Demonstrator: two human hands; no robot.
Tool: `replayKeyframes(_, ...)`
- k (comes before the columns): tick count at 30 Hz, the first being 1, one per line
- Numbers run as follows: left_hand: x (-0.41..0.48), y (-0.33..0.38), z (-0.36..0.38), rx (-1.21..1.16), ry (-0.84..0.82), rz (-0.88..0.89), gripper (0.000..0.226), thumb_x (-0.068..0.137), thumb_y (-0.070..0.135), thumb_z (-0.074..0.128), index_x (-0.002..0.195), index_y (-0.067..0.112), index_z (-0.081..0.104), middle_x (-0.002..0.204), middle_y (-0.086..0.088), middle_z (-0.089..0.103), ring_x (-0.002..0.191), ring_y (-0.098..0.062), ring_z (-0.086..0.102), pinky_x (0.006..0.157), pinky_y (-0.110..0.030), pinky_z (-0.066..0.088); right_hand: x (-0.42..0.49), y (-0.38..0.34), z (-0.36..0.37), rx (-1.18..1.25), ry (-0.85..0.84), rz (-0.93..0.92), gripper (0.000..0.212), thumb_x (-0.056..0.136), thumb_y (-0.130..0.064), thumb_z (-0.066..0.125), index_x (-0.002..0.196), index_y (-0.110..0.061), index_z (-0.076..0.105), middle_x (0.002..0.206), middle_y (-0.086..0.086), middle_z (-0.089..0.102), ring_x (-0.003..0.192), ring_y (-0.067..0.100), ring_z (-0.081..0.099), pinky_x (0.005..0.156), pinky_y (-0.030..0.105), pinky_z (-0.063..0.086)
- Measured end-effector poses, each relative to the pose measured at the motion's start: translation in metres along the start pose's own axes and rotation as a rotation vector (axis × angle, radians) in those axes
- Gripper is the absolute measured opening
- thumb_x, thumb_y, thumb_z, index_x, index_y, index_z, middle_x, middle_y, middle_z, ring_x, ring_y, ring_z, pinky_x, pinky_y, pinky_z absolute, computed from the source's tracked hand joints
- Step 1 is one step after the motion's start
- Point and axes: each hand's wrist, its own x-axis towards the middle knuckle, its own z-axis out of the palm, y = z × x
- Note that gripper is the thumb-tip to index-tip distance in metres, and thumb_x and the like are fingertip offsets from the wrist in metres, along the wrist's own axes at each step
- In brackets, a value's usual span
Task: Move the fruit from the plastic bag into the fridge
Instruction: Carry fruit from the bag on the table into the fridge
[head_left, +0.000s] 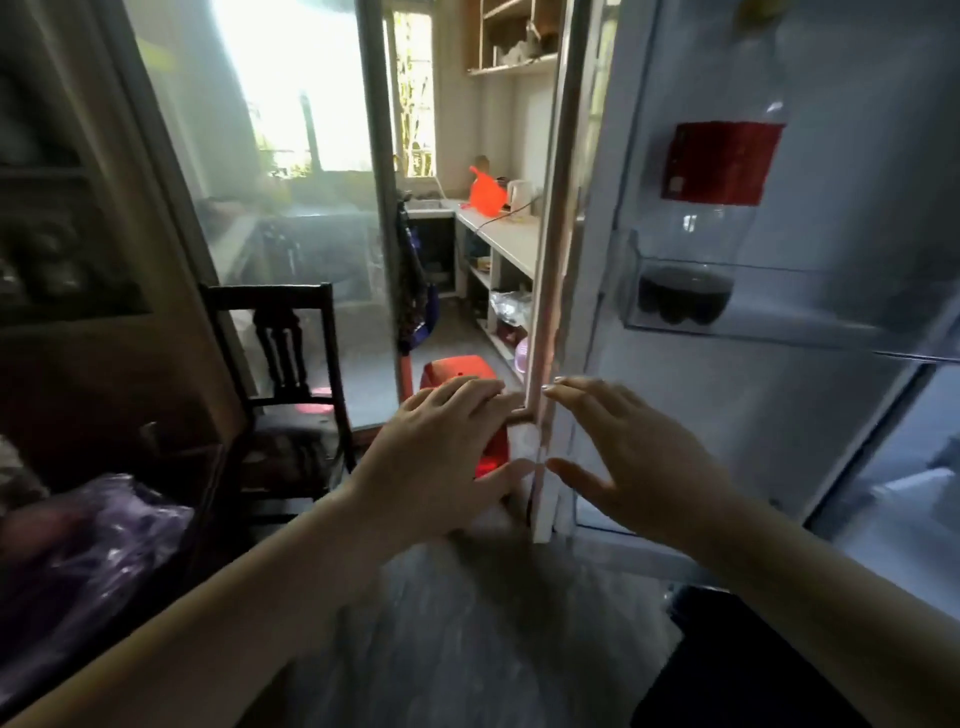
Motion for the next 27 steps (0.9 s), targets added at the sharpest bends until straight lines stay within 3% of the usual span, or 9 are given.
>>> replayKeyframes(3,-0.029,-0.054,-0.004,0.066,-0.017,-0.101,0.064,0.086,0.063,0.039,0.130,0.019,0.052,0.131,-0.001,0.054,0.122,-0.019,0.051,0.097,-0.040,0.046,0.050,-0.037,0.026,0.060,-0.006,-0.095,0.074,0.083,-0.057,0.050,0.146,-0.028,0.024,0.150,-0.004,0.031,0.135,0.014,0.034,0.100,0.028,0.039)
replayKeyframes(6,-0.062,-0.097,-0.007,0.124,-0.025,-0.219,0.065,0.085,0.062,0.037,0.130,0.018,0.053,0.131,-0.003,0.056,0.122,-0.020,0.051,0.097,-0.036,0.043,0.091,-0.070,0.052,0.105,-0.013,-0.180,0.079,0.079,-0.065,0.039,0.146,-0.026,0.026,0.150,-0.003,0.033,0.135,0.015,0.035,0.103,0.034,0.039)
replayKeyframes(11,-0.117,-0.146,-0.009,0.226,-0.038,-0.455,0.065,0.083,0.060,0.037,0.128,0.017,0.056,0.131,-0.003,0.057,0.122,-0.021,0.051,0.097,-0.037,0.043,0.144,-0.117,0.097,0.174,-0.038,-0.354,0.075,0.083,-0.063,0.037,0.145,-0.022,0.032,0.147,-0.001,0.038,0.134,0.016,0.037,0.103,0.024,0.027)
replayKeyframes(16,-0.157,-0.178,0.005,0.247,-0.055,-0.698,0.067,0.085,0.062,0.035,0.132,0.017,0.052,0.135,-0.002,0.053,0.126,-0.020,0.047,0.101,-0.037,0.038,0.188,-0.146,0.140,0.254,-0.085,-0.530,0.070,0.087,-0.060,0.035,0.142,-0.016,0.038,0.142,0.004,0.044,0.130,0.022,0.042,0.105,0.037,0.042)
replayKeyframes(22,-0.183,-0.193,0.026,0.222,-0.044,-0.991,0.078,0.082,0.069,0.021,0.141,0.021,0.039,0.145,0.003,0.040,0.135,-0.014,0.032,0.107,-0.035,0.028,0.234,-0.152,0.175,0.355,-0.152,-0.645,0.066,0.089,-0.046,0.051,0.145,-0.016,0.033,0.146,0.002,0.038,0.135,0.020,0.036,0.107,0.035,0.038)
replayKeyframes(27,-0.181,-0.197,0.042,0.244,-0.032,-1.150,0.079,0.082,0.070,0.017,0.144,0.023,0.032,0.148,0.004,0.035,0.138,-0.013,0.028,0.109,-0.038,0.028,0.267,-0.162,0.196,0.424,-0.134,-0.762,0.062,0.089,-0.044,0.056,0.141,-0.014,0.041,0.141,0.001,0.045,0.130,0.020,0.040,0.102,0.036,0.042)
